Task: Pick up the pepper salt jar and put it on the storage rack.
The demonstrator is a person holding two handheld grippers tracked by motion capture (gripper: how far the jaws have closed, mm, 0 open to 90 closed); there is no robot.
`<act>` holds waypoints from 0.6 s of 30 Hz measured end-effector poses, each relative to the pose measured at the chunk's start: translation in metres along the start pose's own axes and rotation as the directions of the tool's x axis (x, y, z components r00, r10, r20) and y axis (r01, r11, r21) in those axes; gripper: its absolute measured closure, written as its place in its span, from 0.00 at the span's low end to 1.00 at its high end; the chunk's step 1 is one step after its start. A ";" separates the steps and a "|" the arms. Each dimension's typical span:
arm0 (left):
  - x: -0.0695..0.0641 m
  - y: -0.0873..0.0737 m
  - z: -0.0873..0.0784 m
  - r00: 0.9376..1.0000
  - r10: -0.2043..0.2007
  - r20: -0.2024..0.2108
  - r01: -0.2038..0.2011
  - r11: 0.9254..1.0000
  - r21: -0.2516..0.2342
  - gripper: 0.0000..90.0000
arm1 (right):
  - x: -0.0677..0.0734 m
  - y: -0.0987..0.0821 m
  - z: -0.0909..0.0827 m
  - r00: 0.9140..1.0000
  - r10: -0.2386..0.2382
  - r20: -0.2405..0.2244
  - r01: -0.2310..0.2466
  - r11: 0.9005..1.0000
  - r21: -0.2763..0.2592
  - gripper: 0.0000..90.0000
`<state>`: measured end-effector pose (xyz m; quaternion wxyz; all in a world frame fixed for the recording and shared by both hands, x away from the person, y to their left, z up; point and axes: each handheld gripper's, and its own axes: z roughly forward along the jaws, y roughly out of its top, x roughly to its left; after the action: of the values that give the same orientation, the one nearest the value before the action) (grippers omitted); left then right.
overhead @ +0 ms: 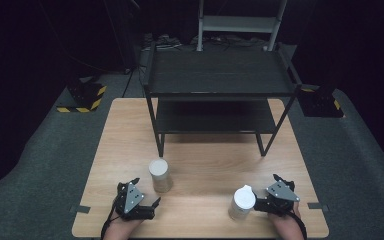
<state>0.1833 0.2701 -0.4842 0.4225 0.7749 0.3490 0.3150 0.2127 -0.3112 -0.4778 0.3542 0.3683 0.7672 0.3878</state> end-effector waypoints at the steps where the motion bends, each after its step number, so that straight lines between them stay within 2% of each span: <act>1: 0.000 -0.001 0.000 1.000 -0.001 0.001 0.001 1.000 -0.003 0.01 | -0.002 0.000 0.000 1.000 0.006 -0.005 -0.006 1.000 0.000 0.00; 8: -0.002 -0.004 -0.002 1.000 0.009 -0.006 -0.009 1.000 -0.022 0.01 | -0.003 0.002 0.001 1.000 0.016 -0.005 -0.016 1.000 0.011 0.00; 18: -0.003 -0.003 -0.002 1.000 0.007 -0.010 -0.008 1.000 -0.017 0.01 | -0.003 0.002 0.001 1.000 0.031 0.006 -0.031 0.999 0.013 0.00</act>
<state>0.1797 0.2700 -0.4866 0.4261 0.7709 0.3455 0.3236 0.2156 -0.3121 -0.4761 0.3481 0.3834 0.7629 0.3871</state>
